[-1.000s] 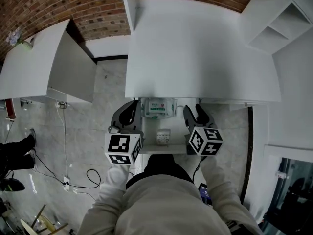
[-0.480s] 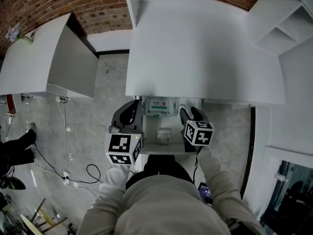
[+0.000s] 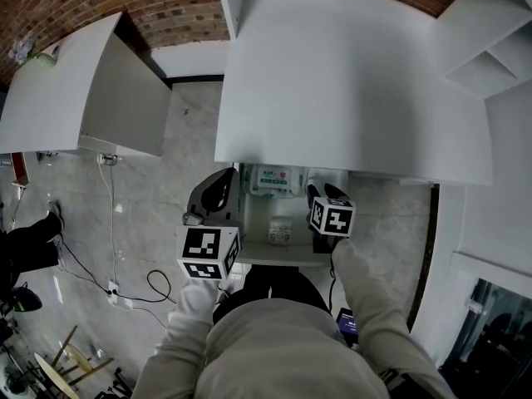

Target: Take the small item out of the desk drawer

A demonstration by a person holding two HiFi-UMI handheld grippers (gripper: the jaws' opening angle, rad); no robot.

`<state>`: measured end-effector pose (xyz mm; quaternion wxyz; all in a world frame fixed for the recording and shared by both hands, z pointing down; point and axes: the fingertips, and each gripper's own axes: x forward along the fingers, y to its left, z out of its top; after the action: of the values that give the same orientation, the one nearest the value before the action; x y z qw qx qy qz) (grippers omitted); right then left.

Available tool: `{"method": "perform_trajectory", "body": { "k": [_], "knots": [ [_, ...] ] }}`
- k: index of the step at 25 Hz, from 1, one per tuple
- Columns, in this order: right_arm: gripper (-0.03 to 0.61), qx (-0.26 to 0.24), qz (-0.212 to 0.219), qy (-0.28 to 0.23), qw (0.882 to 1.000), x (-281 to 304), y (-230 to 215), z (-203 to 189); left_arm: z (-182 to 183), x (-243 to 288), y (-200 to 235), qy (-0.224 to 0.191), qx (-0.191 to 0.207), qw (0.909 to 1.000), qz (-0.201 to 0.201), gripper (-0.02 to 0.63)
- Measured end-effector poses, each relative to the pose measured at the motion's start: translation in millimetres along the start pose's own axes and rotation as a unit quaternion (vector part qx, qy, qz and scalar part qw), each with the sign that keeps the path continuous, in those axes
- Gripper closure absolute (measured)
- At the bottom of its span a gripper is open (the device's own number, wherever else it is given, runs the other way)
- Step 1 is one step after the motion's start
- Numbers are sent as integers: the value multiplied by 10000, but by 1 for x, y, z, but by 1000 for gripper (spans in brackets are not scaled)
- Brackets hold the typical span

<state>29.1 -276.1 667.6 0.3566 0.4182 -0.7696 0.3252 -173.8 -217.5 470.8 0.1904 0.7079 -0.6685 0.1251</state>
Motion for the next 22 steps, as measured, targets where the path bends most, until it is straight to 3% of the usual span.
{"method": "perform_trajectory", "body": {
  "k": [5, 9, 22],
  "knots": [
    [380, 231, -213, 345, 9989, 19, -10, -11, -2, 8, 0, 69, -49, 10000, 20, 597],
    [349, 363, -267, 599, 9972, 32, -15, -21, -2, 14, 3, 11, -62, 9999, 86, 597],
    [342, 239, -412, 1310, 9902, 63, -28, -52, -15, 24, 15, 178, -172, 9994, 247, 597]
  ]
}}
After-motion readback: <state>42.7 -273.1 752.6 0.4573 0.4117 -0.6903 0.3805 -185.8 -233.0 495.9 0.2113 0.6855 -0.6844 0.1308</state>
